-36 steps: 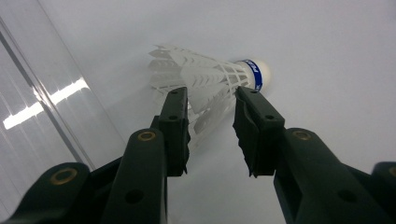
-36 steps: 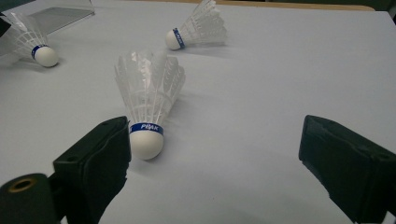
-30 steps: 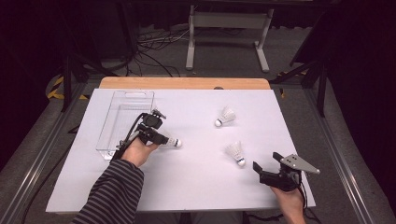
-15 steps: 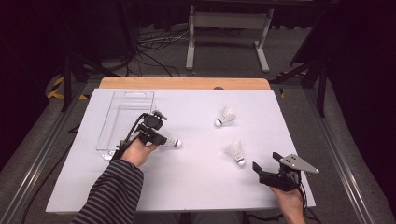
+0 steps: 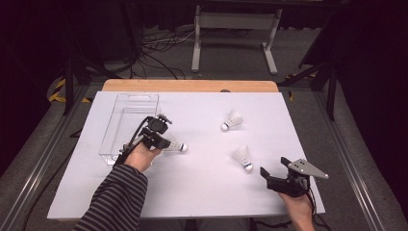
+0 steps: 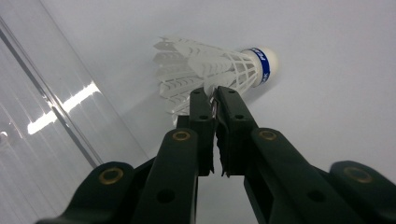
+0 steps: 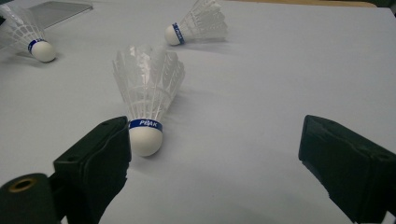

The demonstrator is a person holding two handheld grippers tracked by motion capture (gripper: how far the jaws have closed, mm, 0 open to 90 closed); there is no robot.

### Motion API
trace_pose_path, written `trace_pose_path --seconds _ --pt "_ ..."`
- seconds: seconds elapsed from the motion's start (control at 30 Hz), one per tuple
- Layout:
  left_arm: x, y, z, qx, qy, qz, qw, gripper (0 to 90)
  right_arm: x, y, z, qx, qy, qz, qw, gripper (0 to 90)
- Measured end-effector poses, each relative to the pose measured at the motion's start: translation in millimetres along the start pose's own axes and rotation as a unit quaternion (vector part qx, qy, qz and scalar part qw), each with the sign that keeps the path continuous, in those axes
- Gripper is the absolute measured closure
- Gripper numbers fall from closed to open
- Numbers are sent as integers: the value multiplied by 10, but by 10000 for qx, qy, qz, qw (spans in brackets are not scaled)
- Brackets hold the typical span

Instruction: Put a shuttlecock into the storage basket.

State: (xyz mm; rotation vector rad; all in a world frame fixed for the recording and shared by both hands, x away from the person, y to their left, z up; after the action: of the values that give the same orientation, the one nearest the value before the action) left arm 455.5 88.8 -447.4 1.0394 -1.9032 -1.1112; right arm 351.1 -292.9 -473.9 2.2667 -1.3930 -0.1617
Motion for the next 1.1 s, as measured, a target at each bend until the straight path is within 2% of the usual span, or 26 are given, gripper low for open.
trace_pose_path --seconds 0.13,0.6,0.67,1.1 --pt "7 -2 2 -14 -24 42 10000 888 1 2 -2 8 -5 -10 10000 101" --pt "14 19 4 -26 -132 147 9998 897 2 -7 8 -34 -8 -7 10000 101" --pt "33 21 12 -38 -55 217 9997 897 0 -8 8 -36 -13 -16 10000 101" --pt "65 48 15 -7 -211 421 9989 900 -9 -13 12 -65 9 -42 10000 102"
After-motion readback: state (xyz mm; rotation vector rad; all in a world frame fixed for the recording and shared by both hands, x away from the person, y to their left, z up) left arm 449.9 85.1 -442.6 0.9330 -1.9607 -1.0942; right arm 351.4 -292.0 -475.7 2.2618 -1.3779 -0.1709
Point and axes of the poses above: each handheld gripper's, and its own axes: y roughly backward along the jaws, z roughly out of its underside, x roughly to its right, the point moved 6 cm from there along -y, roughly forward along the jaws, and after that the axes turned 12 degrees about y, right-handed, at the moved point
